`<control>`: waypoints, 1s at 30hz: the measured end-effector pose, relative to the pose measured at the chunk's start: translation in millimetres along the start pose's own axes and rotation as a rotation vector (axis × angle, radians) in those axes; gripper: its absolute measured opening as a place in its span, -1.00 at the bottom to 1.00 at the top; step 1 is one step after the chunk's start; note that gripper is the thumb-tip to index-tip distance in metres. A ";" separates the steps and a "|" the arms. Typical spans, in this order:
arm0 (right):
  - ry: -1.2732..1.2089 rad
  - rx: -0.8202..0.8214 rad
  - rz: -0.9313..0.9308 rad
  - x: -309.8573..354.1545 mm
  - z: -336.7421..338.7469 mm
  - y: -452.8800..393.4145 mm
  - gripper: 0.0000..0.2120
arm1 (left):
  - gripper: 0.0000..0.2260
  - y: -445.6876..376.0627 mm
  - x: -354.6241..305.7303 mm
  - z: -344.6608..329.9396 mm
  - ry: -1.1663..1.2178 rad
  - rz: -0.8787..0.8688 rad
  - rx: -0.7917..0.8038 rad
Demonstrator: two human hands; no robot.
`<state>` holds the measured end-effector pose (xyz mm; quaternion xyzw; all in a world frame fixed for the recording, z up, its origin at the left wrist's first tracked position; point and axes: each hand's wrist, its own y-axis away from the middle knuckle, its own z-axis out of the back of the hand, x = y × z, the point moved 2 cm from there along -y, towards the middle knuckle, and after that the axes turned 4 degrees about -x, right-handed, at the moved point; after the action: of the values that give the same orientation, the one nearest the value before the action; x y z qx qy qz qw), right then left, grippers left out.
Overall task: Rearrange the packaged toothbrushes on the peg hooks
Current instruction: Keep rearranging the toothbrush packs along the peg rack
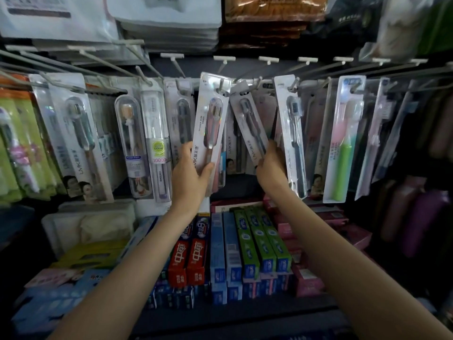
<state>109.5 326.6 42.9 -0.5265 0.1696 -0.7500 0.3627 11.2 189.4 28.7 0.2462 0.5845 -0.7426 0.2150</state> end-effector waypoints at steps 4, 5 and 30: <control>0.065 0.088 -0.039 4.0 -5.4 1.8 -0.62 | -0.56 1.6 -1.0 3.0 -0.010 -0.012 -0.002; 0.085 0.128 -0.049 5.3 -7.1 3.5 -0.58 | -0.56 1.5 -0.3 3.7 -0.013 -0.013 0.000; -0.244 -0.119 0.048 -16.8 51.1 23.7 -0.43 | -0.55 2.1 0.2 12.7 -0.082 -0.056 0.016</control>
<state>167.9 329.2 36.5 -0.6301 0.1810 -0.6602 0.3666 10.8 176.6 29.5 0.2006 0.5761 -0.7624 0.2158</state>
